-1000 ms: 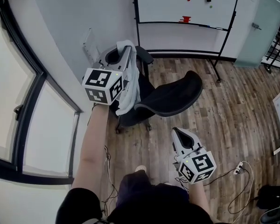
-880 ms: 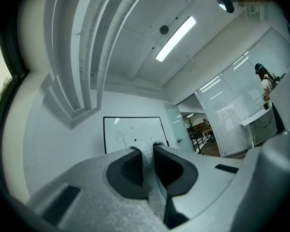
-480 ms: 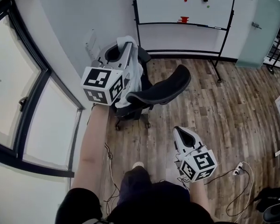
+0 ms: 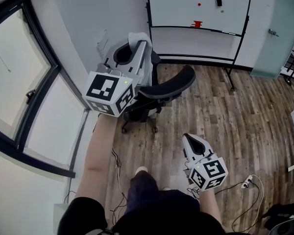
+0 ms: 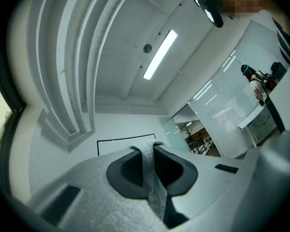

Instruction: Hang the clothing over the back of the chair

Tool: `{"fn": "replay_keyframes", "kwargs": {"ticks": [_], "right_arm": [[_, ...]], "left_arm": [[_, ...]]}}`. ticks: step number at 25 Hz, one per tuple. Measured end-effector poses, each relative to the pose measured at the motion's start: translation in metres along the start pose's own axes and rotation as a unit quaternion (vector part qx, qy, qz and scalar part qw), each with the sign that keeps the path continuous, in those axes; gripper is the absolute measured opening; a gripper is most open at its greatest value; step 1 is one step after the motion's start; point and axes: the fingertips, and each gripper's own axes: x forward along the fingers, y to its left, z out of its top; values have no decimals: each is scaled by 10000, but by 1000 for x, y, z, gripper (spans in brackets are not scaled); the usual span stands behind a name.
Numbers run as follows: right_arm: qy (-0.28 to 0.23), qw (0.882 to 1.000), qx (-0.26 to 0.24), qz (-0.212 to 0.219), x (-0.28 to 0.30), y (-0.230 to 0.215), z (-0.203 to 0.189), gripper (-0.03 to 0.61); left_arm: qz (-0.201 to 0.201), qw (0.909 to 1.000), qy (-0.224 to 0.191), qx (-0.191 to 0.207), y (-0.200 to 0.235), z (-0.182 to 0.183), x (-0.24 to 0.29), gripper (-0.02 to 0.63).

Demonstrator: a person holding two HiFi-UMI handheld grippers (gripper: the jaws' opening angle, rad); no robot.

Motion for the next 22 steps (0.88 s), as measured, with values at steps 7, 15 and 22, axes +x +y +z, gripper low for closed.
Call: {"fn": "replay_keyframes", "kwargs": {"ticks": [7,15,22], "right_arm": [[-2,10000,-16,55,-28,-1,-5,0],[57,9998,-54,203,-38,11,-14,0],[219,9992,-36,336,-34,28,-29,0]], "left_arm": [[-300,9975,-635,102,-52,62,-26,21],[-272,9970,-721,15,-67,68,-56,21],[-125,9982,-382,-439,-64,30,-83,21]]}}
